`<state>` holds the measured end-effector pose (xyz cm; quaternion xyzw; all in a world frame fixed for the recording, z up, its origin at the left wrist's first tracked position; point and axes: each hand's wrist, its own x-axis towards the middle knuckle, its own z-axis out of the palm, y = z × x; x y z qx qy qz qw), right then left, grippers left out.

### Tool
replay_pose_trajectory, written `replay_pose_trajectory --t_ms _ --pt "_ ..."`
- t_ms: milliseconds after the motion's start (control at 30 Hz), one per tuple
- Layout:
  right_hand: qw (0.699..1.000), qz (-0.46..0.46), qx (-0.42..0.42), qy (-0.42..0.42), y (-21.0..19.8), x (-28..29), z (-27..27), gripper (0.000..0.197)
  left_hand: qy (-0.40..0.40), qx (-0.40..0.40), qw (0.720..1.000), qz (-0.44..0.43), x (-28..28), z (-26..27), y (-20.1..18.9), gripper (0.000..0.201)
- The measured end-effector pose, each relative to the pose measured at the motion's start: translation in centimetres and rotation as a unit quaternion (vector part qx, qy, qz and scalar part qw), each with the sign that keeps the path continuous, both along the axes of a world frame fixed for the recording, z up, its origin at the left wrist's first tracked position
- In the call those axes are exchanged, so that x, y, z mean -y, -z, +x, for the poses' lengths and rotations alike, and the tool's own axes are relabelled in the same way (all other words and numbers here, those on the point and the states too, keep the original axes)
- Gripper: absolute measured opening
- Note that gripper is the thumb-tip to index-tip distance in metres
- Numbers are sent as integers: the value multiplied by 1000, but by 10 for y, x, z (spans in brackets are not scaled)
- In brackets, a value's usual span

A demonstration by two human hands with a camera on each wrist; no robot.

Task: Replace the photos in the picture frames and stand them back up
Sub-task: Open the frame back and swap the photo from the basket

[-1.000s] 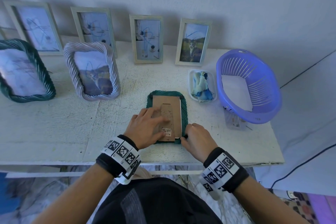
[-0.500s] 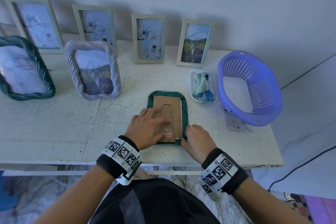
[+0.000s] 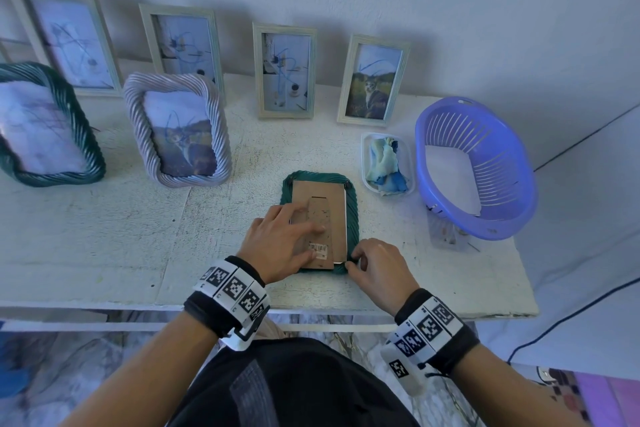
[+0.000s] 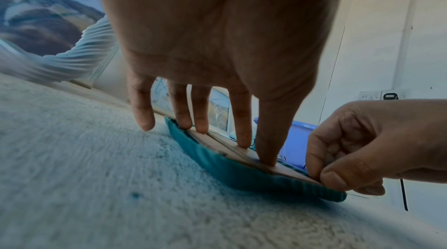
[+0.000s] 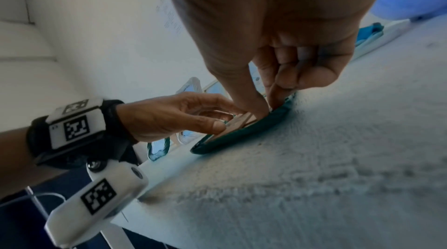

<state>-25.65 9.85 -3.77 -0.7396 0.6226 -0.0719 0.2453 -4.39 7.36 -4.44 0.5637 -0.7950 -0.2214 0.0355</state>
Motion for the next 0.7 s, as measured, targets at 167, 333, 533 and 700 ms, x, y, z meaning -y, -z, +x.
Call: replay_pose_trajectory --t_ms 167,333,533,700 --pt "999 -14 12 -28 3 -2 1 8 2 4 1000 0 0 1 1 46" --pt "998 -30 33 -44 6 -4 -2 9 4 4 1000 -2 0 0 2 46" --pt "996 -40 31 -77 9 -2 -6 11 5 -3 1000 -1 0 2 3 47" --pt "991 -38 -12 -127 4 4 -11 17 11 -4 1000 -3 1 1 3 47"
